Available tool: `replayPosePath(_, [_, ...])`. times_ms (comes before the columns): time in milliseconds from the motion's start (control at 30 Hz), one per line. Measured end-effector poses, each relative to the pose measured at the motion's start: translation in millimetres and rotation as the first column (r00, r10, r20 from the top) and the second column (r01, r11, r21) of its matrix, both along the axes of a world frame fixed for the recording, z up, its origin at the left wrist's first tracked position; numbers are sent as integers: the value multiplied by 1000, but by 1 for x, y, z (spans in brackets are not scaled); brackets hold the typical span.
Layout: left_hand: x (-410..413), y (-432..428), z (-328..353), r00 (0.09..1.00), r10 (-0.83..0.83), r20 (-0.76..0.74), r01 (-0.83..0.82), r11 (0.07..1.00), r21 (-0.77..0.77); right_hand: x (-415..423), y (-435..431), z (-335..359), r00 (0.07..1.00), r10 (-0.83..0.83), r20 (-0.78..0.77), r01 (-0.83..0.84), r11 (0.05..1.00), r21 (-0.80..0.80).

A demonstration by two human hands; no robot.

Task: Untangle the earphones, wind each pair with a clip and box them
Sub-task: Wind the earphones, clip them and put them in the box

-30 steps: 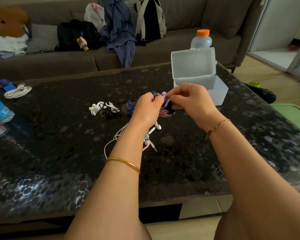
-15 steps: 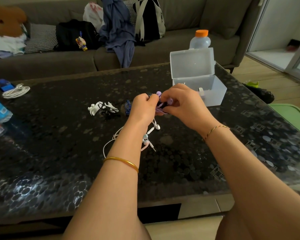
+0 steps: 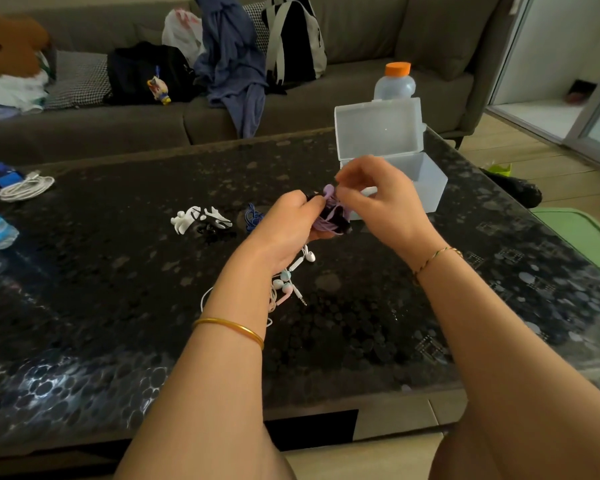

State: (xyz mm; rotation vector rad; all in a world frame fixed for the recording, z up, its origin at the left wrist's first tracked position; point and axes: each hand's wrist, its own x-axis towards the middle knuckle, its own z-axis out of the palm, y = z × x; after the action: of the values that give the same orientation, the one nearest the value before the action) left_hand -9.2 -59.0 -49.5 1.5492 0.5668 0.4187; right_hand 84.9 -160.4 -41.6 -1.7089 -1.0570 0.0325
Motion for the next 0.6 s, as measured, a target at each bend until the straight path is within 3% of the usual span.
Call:
replayPosePath(233, [4, -5, -3, 991, -128, -29, 129, 991, 31, 5, 2, -3, 995, -12, -102, -1, 992, -125])
replayPosePath(433, [5, -7, -4, 982, -189, -8, 189, 981, 44, 6, -1, -4, 952, 20, -305, -25, 1000, -14])
replayPosePath(600, [8, -10, -6, 976, -216, -15, 217, 975, 55, 6, -3, -4, 939, 9, -345, -14, 1000, -12])
